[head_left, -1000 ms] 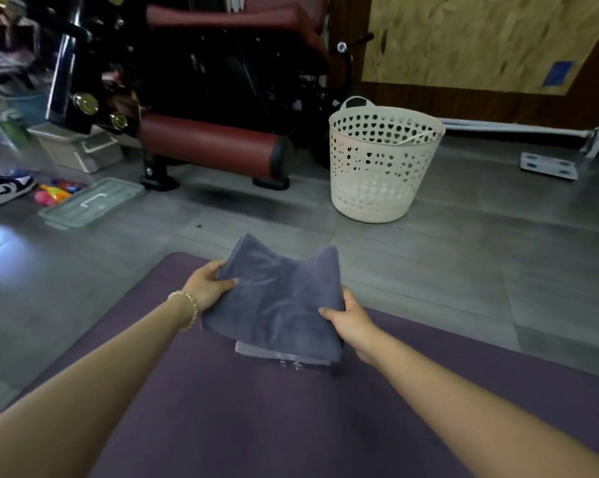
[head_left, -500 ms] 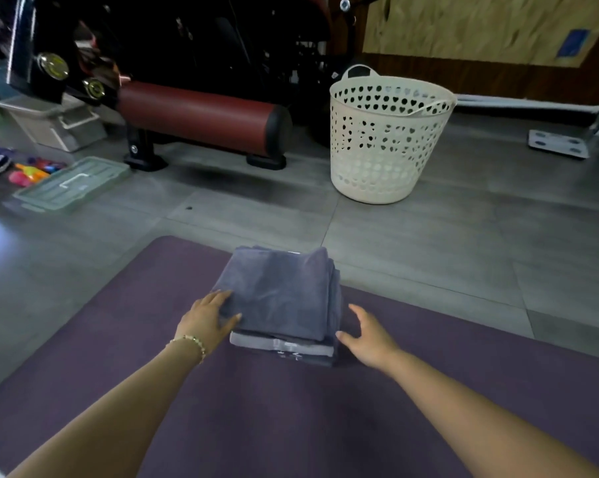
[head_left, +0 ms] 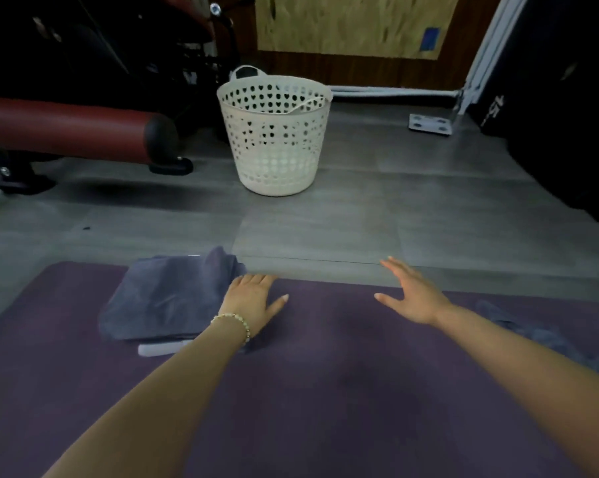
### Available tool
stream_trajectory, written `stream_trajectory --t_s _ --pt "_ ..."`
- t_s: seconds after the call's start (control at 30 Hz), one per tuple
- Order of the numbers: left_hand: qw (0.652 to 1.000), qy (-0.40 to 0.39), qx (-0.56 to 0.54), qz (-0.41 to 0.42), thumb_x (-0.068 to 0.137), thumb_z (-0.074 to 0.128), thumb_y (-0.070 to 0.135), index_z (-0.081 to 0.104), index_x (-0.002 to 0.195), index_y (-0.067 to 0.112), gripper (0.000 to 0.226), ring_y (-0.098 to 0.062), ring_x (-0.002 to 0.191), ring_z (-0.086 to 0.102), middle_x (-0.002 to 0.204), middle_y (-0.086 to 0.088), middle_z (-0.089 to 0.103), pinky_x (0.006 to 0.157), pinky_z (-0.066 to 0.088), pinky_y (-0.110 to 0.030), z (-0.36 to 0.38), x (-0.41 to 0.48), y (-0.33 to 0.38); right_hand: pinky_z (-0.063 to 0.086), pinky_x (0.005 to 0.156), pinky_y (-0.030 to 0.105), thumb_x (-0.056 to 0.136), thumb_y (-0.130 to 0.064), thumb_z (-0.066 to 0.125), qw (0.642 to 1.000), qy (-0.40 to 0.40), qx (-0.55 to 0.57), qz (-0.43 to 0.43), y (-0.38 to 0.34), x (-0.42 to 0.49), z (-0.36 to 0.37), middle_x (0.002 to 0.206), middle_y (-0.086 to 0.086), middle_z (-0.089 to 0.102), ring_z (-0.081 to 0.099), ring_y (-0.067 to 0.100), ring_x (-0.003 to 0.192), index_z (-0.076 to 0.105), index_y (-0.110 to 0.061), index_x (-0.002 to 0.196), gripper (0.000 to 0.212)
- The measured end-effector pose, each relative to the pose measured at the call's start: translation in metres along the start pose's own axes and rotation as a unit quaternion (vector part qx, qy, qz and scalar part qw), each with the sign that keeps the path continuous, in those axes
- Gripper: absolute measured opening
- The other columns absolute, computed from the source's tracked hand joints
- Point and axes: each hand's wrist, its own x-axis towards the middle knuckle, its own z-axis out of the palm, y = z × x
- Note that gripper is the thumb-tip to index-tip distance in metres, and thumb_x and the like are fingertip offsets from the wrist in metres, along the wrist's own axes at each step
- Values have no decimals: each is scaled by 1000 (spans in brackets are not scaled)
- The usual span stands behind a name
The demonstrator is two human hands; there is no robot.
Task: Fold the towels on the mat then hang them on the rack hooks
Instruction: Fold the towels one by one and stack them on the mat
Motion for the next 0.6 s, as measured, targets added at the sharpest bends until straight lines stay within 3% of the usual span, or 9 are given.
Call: stream_trajectory --t_s 0.13,0.37,0.6 --pt "999 -40 -13 34 97 33 52 31 146 21 58 -18 137 31 147 1 39 114 18 -31 37 24 85 23 116 41 88 -45 62 996 -4 9 87 96 -44 -13 160 -4 14 22 21 144 23 -24 150 76" --pt "983 -159 -22 87 98 27 53 26 148 20 59 -19 140 27 152 0 33 115 16 -33 133 45 224 23 117 37 88 -46 61 969 -38 49 239 251 -131 14 160 -7 9 17 18 146 19 -24 151 79" --pt "962 -232 -41 134 98 26 53 24 149 21 60 -18 140 26 153 1 31 115 17 -31 222 42 316 23 116 34 84 -41 69 949 -6 109 297 347 -169 55 157 1 21 21 19 144 21 -18 150 85"
